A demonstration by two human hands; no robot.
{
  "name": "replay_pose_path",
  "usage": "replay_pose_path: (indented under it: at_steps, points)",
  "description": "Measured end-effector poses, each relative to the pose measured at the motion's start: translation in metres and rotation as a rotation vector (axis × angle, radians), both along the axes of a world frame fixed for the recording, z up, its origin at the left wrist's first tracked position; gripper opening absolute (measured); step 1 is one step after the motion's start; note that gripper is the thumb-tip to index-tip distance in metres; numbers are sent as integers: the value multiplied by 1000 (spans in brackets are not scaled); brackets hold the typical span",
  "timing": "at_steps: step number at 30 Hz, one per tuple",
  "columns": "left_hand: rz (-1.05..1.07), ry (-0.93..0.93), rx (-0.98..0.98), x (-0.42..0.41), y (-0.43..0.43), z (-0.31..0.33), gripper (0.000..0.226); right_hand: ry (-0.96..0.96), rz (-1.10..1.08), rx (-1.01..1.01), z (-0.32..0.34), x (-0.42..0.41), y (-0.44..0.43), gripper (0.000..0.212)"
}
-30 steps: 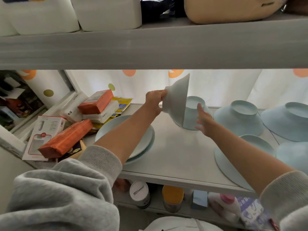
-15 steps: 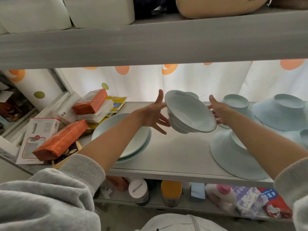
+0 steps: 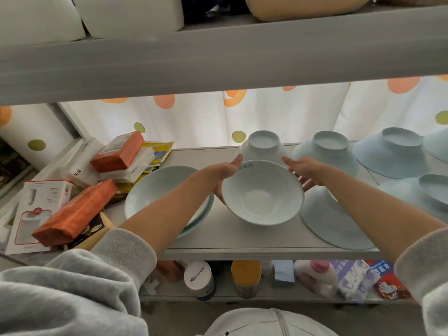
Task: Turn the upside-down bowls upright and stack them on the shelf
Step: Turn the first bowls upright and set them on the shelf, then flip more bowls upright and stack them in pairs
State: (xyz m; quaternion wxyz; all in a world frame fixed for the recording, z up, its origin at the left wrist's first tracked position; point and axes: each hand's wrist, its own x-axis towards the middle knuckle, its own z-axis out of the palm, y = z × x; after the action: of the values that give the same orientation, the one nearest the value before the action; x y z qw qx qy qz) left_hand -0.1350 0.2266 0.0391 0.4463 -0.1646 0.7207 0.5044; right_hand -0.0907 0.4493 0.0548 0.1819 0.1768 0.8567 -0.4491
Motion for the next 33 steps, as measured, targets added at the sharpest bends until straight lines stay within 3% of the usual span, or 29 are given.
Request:
replay_pose_path:
  at_steps: [3,7,9,11,14,16,21,28,30,33]
  points:
    - [-33,147,-146,7,7,6,103,-37,32,-22,6,3,5,62]
    - [-226,753,-585,26,36,18,90,37,-109,-90,8,6,28,63]
    - [-346,1013,-592,35,60,25,89,128,-273,-126,9,10,47,61]
    - [-521,1127,-465,45,92,27,93,193,-434,-152,8,17,69,59]
    - [-786,1134,-355,66,145,21,116,248,-615,-164,-1,34,100,55]
    - [-903,1101,-360,77,176,11,115,285,-718,-201,-9,46,114,50]
    - [-975,1045,-368,88,219,-14,119,354,-876,-184,-21,75,133,41]
    - [-824,1094,-223,77,231,-13,112,363,-1010,-302,-35,104,155,44]
    - [-662,1032,-54,69,230,-7,105,423,-1055,-382,-31,105,159,44]
    - [-363,836,382,62,219,9,89,491,-1150,-477,-18,103,157,38]
